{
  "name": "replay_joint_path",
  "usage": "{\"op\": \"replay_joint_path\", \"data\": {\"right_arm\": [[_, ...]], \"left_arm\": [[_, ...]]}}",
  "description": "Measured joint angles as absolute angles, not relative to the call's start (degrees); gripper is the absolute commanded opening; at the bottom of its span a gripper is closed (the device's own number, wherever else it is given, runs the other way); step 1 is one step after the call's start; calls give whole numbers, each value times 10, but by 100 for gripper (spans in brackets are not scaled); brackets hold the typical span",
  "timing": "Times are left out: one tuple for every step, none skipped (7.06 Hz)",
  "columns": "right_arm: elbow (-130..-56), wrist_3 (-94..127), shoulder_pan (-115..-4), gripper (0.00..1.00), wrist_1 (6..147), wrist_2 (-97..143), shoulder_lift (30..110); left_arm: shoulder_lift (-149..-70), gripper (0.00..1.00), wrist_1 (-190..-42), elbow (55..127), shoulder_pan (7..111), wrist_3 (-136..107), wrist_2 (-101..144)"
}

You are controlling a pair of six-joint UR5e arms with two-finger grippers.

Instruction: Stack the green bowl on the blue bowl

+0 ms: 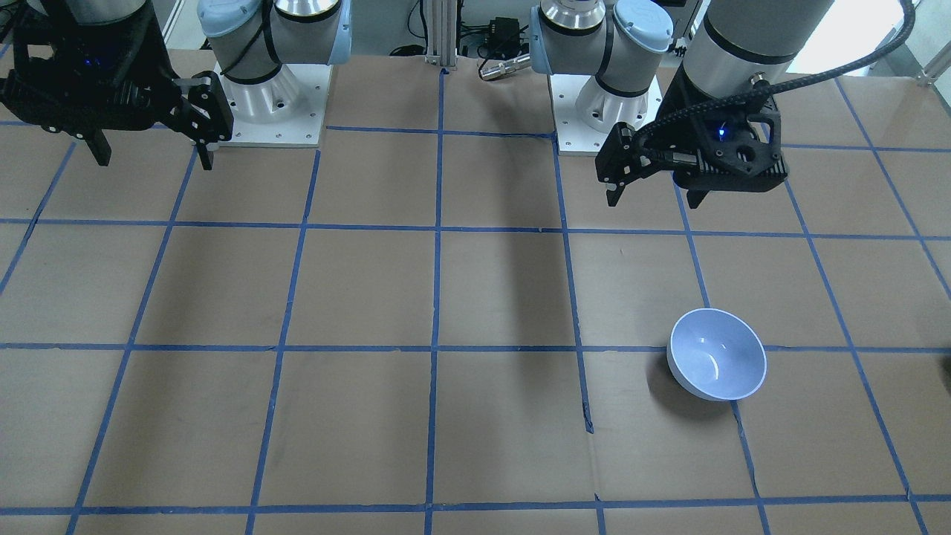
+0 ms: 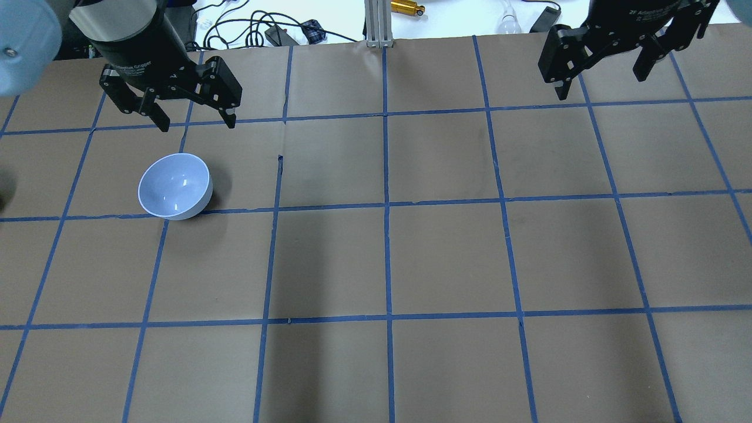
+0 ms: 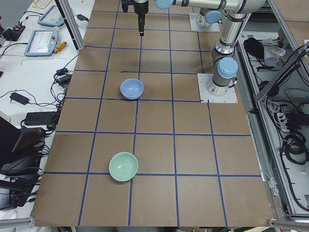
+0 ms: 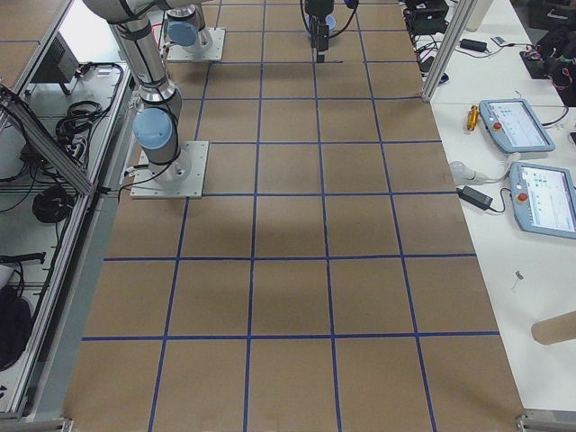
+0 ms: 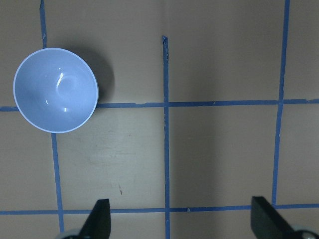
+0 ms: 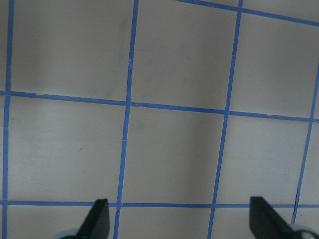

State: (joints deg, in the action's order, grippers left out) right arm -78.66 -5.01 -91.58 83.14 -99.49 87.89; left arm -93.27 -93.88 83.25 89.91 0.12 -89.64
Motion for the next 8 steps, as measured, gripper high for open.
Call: {"op": "replay_joint_path", "data": {"right_arm": [[-787, -50, -916, 100, 831, -995, 879], [-787, -50, -916, 100, 831, -995, 879], [-787, -50, -916, 100, 831, -995, 879], [-787, -50, -916, 100, 831, -995, 879], [-787, -50, -916, 100, 831, -995, 879], [-787, -50, -916, 100, 831, -995, 879], [-787, -50, -916, 100, 831, -995, 879], [-787, -50, -916, 100, 831, -995, 879]], "left_arm": [[-932, 100, -940, 834, 899, 1, -897], [-929, 100, -940, 837, 900, 1, -899], [-926, 100, -940, 841, 900, 1, -901], [-925, 100, -939, 842, 900, 1, -901], [-924, 100, -939, 842, 900, 0, -901], [-921, 100, -939, 842, 900, 0, -902], [-918, 100, -941, 843, 901, -1, -904], [-917, 100, -942, 844, 901, -1, -904]]}}
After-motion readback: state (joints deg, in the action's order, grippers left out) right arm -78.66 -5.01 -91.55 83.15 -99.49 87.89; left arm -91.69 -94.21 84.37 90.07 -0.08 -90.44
